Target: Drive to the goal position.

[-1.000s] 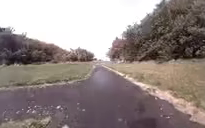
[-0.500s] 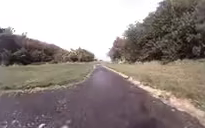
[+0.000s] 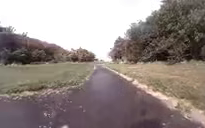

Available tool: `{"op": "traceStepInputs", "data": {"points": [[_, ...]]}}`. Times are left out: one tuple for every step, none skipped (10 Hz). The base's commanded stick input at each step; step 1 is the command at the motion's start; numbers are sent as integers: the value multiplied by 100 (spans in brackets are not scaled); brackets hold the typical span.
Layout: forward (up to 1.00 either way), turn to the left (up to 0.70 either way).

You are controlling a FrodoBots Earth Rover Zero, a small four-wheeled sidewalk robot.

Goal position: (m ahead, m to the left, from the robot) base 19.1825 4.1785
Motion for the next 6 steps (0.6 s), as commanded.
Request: {"op": "traceStepInputs", "data": {"points": [[100,0],[100,0],[100,0],[100,0],[100,0],[100,0]]}}
